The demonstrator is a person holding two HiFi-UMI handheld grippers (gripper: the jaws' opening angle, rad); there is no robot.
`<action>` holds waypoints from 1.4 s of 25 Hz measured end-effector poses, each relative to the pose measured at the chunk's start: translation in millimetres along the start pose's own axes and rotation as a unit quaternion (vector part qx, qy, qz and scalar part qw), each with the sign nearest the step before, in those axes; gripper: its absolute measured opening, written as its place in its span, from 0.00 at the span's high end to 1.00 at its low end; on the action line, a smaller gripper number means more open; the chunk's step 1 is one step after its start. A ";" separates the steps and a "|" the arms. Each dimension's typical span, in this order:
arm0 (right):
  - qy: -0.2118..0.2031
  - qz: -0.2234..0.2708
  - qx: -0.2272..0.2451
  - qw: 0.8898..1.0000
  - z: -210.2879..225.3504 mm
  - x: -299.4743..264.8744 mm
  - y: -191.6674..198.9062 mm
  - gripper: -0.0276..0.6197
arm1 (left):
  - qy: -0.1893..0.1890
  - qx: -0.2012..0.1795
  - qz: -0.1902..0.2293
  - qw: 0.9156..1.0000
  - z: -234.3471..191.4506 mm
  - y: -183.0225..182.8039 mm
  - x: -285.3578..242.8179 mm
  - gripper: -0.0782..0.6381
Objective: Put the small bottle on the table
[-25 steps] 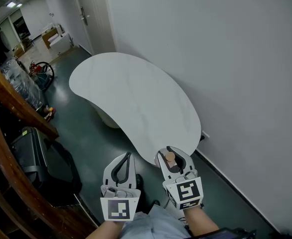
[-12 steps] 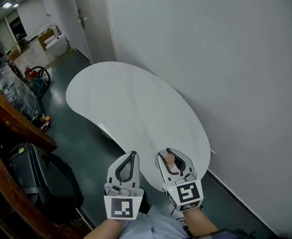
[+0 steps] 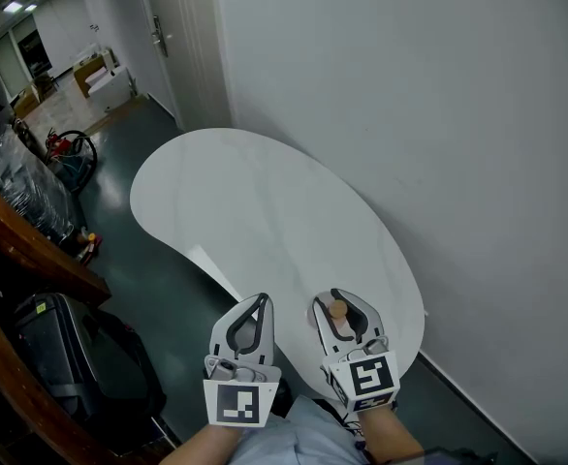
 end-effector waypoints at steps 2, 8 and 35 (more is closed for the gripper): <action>0.002 -0.003 -0.001 1.000 1.9 -4.3 0.7 0.78 | -0.014 0.037 -0.006 0.999 -5.7 4.5 -1.2 0.89; 0.002 -0.008 -0.001 1.000 6.2 -12.7 0.0 0.78 | 0.017 -0.061 -0.015 0.998 -10.3 5.1 -5.3 0.89; -0.005 -0.069 -0.015 0.998 23.7 -44.8 26.9 0.78 | 0.018 0.024 -0.087 0.996 -12.1 43.3 -52.7 0.89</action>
Point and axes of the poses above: the fingertips, and each gripper's own axes: x backward along the fingers, z to its right, y out of its underside, the point moved 2 cm from there along x, backward along the fingers, and after that the axes turned 1 degree about -x, right-handed, at the moved point
